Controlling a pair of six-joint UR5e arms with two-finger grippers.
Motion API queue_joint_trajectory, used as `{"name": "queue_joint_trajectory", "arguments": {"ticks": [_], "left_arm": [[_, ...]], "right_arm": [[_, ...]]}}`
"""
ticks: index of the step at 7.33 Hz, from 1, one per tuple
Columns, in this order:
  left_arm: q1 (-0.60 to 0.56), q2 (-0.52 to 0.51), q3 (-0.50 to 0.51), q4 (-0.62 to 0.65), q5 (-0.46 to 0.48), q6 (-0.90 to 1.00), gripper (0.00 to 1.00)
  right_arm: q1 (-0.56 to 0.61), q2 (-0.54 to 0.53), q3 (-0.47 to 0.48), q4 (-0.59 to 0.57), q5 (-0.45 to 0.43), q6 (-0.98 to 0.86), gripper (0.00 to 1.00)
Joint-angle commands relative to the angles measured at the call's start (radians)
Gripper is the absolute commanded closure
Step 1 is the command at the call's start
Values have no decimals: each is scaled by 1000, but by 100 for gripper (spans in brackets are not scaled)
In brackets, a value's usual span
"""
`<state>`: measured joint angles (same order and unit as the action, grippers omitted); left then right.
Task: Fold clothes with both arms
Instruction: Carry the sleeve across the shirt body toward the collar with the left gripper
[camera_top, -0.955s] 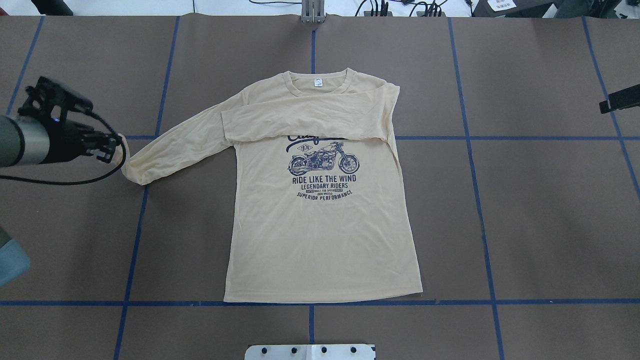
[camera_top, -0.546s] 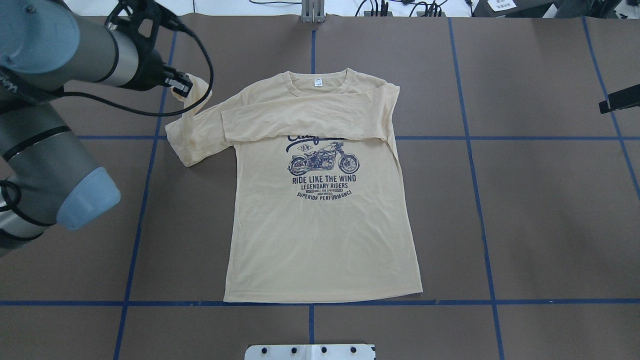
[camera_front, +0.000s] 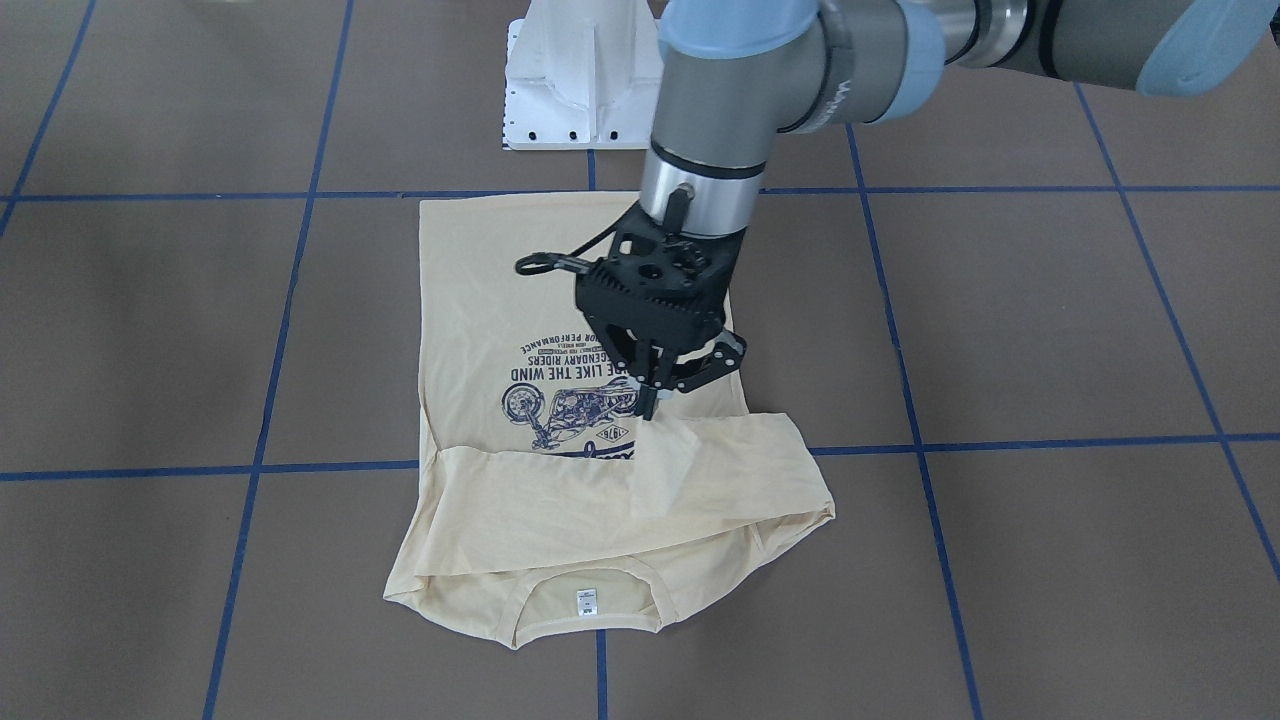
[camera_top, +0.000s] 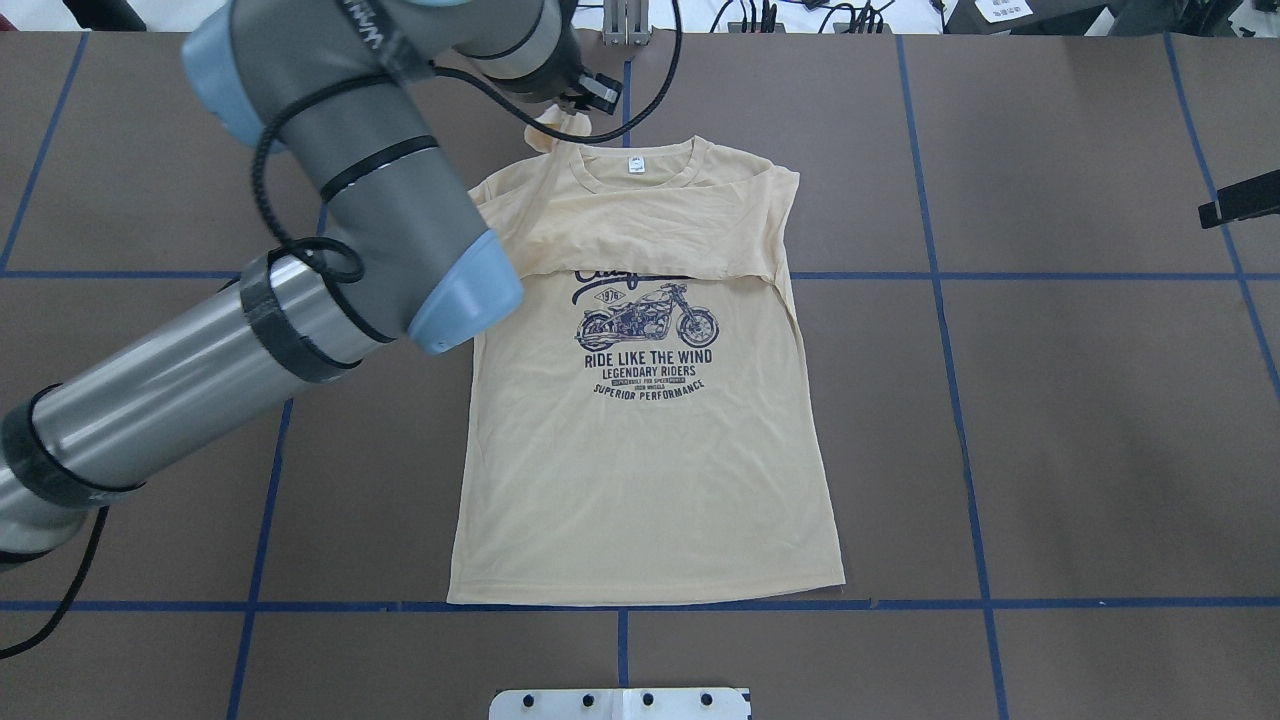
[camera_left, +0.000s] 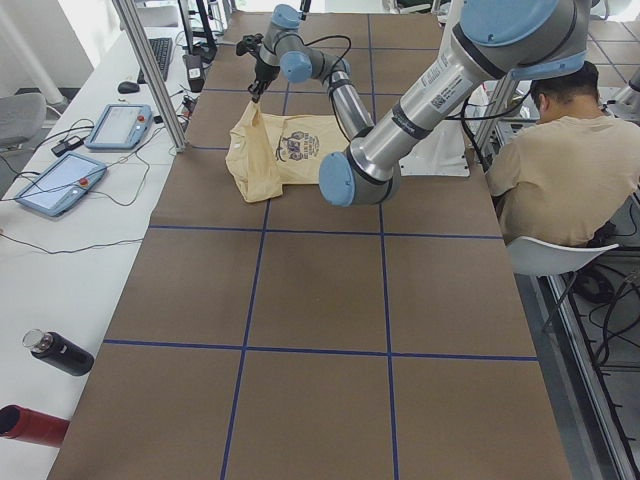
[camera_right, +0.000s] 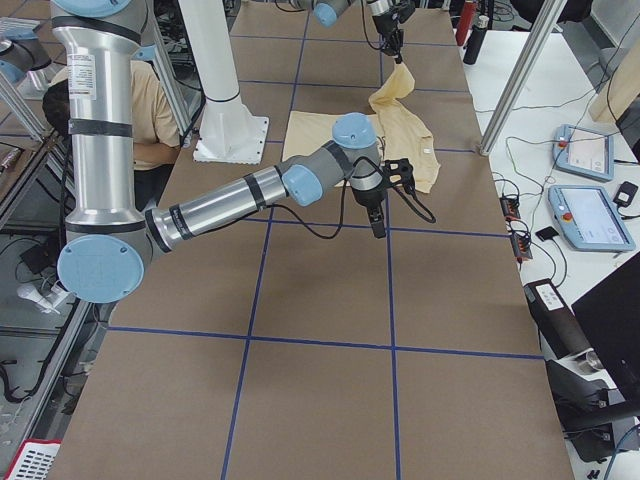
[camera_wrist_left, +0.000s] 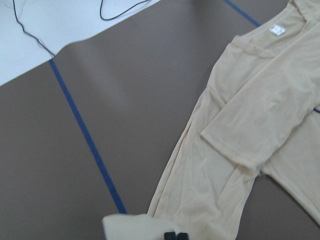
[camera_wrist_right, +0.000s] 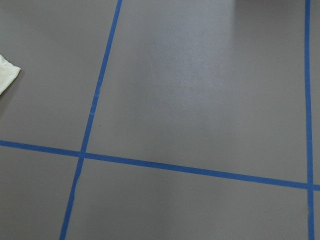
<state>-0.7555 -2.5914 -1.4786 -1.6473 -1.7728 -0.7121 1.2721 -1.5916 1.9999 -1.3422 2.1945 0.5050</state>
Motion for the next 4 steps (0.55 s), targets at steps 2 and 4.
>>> {"name": "queue_joint_trajectory", "arguments": {"ticks": [2,4], "left_arm": [[126,-242,326,-14,69,-182,100],[171,-342,512,-105,121,-318,100]], "right_arm": [[0,-1,-1,0,1,1,0],[0,1,0,0,1,1,0]]}}
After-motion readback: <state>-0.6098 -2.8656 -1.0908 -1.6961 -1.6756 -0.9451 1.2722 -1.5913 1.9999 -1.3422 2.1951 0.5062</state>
